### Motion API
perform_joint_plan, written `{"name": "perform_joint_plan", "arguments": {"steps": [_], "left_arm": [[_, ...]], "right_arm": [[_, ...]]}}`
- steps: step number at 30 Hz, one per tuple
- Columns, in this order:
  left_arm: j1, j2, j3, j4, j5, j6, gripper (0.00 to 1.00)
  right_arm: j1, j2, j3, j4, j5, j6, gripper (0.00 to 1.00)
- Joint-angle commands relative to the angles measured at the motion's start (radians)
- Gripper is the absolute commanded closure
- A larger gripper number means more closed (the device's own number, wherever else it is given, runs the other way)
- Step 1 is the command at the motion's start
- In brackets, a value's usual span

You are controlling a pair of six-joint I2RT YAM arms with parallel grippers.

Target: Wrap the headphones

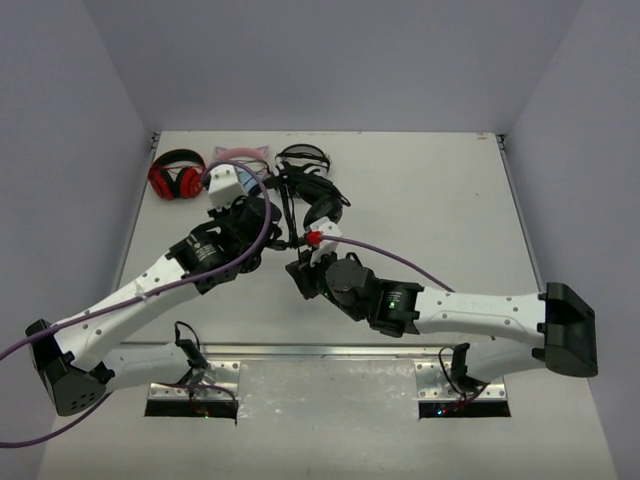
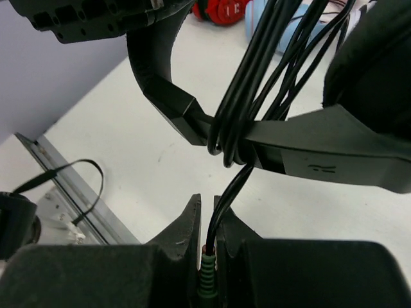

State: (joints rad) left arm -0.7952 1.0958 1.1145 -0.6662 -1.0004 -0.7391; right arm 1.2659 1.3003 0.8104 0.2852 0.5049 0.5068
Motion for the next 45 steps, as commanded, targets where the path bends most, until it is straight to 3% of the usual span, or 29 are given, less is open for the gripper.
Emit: {"name": "perform_joint_plan", "arguments": {"steps": [1,2,7,11,16,23,25,27,28,30,32,38,42,45], "left_arm": [[0.024,-0.013,0.005,0.109,-0.135,-0.045,1.00],[0.024,-0.016,-0.028,0.196,-0.112,-0.002,1.00],[0.024,-0.011,-0.099,0.402,0.069,0.207,1.00],[0.024,0.074,-0.076,0.386,0.108,0.253,1.00],[0.024,0.124,-0.065,0.378,0.131,0.257,1.00],[0.024,0.125,-0.137,0.484,0.219,0.314,1.00],[0.024,0.130,-0.173,0.530,0.241,0.334,1.00],[0.024,0.145,-0.189,0.553,0.267,0.345,1.00],[0.024,0.154,-0.202,0.557,0.291,0.345,1.00],[0.024,0.161,-0.231,0.588,0.336,0.342,1.00],[0.024,0.161,-0.258,0.631,0.362,0.340,1.00],[0.024,0.167,-0.338,0.729,0.427,0.352,1.00],[0.024,0.196,-0.372,0.763,0.473,0.388,0.99],[0.024,0.222,-0.393,0.787,0.564,0.411,1.00]], "right_arm": [[0.049,0.004,0.145,-0.261,-0.065,-0.085,0.97],[0.046,0.002,0.171,-0.285,-0.075,-0.099,0.93],[-0.031,-0.016,0.233,-0.463,-0.290,-0.197,0.95],[-0.147,-0.029,0.271,-0.549,-0.500,-0.255,0.85],[-0.210,-0.004,0.346,-0.687,-0.598,-0.284,0.87],[-0.293,0.008,0.311,-0.707,-0.618,-0.306,0.98],[-0.301,0.016,0.309,-0.716,-0.611,-0.320,0.92],[-0.306,0.016,0.305,-0.707,-0.641,-0.338,0.76],[-0.309,0.013,0.296,-0.704,-0.695,-0.347,0.75],[-0.310,0.010,0.283,-0.690,-0.738,-0.355,0.82],[-0.322,0.014,0.268,-0.672,-0.793,-0.356,0.98],[-0.387,0.065,0.223,-0.624,-0.841,-0.337,0.98],[-0.401,0.085,0.239,-0.615,-0.910,-0.340,0.84],[-0.401,0.118,0.274,-0.650,-0.995,-0.449,0.89]]}}
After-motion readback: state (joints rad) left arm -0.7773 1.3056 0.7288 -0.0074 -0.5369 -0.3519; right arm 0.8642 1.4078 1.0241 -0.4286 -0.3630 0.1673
